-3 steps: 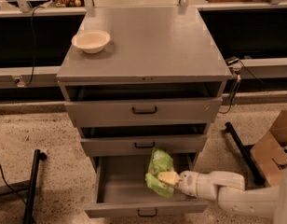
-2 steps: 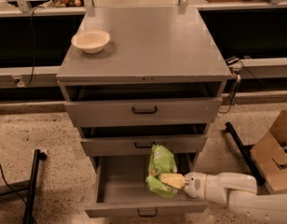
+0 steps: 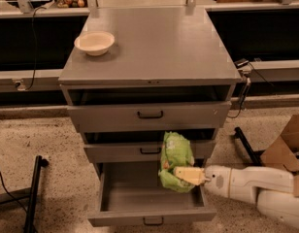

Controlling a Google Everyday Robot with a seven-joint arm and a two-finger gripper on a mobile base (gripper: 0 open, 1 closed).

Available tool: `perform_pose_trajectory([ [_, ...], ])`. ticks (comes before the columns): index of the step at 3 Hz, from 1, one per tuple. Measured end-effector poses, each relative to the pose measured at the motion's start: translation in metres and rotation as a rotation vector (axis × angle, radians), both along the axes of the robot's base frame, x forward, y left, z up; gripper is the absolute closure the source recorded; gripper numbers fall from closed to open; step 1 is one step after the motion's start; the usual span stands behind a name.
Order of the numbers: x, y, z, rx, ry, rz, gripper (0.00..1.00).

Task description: Pick green rice chip bag from bottom drawer and place on counter

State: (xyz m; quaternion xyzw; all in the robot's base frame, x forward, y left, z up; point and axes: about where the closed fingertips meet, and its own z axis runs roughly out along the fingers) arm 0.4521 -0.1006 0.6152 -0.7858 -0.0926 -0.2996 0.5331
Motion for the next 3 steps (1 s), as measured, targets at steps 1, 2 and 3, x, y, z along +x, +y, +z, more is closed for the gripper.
perform_pose_trajectory([
  [1,0.023,-0.015,0.063,-0.048,-0.032,-0.038,1.0],
  [2,0.053,-0.025,0.126,-0.093,-0.048,-0.066,1.0],
  [3,0.077,-0.029,0.175,-0.114,-0.063,-0.085,1.0],
])
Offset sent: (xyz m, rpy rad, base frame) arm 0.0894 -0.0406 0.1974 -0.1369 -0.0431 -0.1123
